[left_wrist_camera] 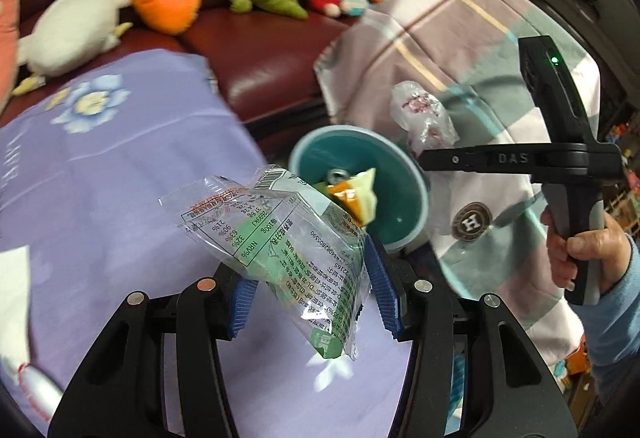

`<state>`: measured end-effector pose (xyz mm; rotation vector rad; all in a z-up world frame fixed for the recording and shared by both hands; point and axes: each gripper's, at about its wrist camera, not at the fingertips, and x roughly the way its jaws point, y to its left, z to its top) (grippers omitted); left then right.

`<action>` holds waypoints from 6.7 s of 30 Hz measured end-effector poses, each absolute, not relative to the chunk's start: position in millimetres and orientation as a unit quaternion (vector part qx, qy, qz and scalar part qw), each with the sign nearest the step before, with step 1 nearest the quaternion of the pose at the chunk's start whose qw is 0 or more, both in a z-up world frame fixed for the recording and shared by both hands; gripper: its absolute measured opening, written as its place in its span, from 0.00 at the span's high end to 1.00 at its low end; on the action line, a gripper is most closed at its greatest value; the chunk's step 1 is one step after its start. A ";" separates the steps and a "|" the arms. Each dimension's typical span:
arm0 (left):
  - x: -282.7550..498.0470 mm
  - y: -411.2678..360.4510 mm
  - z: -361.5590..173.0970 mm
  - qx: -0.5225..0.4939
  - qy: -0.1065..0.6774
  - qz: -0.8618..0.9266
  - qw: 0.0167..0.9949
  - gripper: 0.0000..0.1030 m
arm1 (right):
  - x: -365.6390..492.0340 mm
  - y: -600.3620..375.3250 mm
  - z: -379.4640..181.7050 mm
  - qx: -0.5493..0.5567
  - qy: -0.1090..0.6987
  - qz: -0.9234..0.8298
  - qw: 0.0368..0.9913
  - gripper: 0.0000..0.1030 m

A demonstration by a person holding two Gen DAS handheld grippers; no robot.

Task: Collect trash
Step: 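Open the right gripper over the wastebasket while the left drops its green-print bag in, then move both grippers back over the table toward the blue wrapper and tissue, then grasp the light-blue wrapper with the left gripper while the right grasps the white tissue, then carry the tissue and wrapper over the wastebasket and open the right gripper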

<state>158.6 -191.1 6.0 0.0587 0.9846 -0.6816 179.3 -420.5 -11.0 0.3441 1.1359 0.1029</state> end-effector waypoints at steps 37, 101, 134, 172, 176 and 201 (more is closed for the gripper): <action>210.8 -318.7 -58.3 0.067 0.517 -0.353 0.777 0.49 | 195.4 -513.9 -42.9 0.182 0.536 -0.035 0.824 0.20; 144.7 64.6 -1.8 -0.071 0.459 -0.145 0.873 0.12 | 220.4 -163.7 8.4 0.008 0.587 0.144 0.796 0.16; 135.3 253.3 -41.9 -0.105 0.462 -0.021 0.880 0.12 | 262.6 75.8 -59.1 -0.088 0.622 0.259 0.733 0.16; 139.8 203.5 -23.5 -0.122 0.436 -0.055 0.890 0.56 | 245.6 26.7 -26.4 -0.068 0.561 0.280 0.776 0.96; 142.8 171.3 -12.3 -0.107 0.432 -0.078 0.892 0.56 | 242.1 -12.9 -8.9 -0.043 0.550 0.270 0.789 0.96; 176.2 -113.6 8.1 -0.015 0.448 -0.266 0.853 0.56 | 203.2 -335.1 6.4 0.088 0.517 0.095 0.846 0.96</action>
